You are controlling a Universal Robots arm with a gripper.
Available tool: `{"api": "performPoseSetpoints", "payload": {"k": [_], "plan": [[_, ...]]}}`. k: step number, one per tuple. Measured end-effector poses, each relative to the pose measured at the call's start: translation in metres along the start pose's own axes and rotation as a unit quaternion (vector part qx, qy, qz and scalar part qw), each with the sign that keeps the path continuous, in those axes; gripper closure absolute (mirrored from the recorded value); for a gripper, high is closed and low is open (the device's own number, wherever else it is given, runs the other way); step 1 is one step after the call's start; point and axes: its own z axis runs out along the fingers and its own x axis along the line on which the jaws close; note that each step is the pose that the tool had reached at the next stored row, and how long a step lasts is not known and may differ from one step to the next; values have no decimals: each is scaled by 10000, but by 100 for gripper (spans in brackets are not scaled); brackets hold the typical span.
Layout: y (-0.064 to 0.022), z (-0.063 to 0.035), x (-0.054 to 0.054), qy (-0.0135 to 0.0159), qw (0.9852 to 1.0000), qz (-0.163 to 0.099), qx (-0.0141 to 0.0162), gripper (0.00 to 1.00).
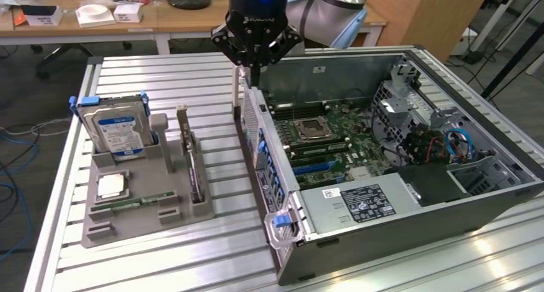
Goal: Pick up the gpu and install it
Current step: 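Reach for the gpu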
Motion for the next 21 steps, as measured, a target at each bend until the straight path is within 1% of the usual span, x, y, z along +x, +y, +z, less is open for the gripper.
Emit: {"api": "performPoseSetpoints", "payload": {"k": [21], "plan": [[-12,5,155,0,10000,0,0,89]]}}
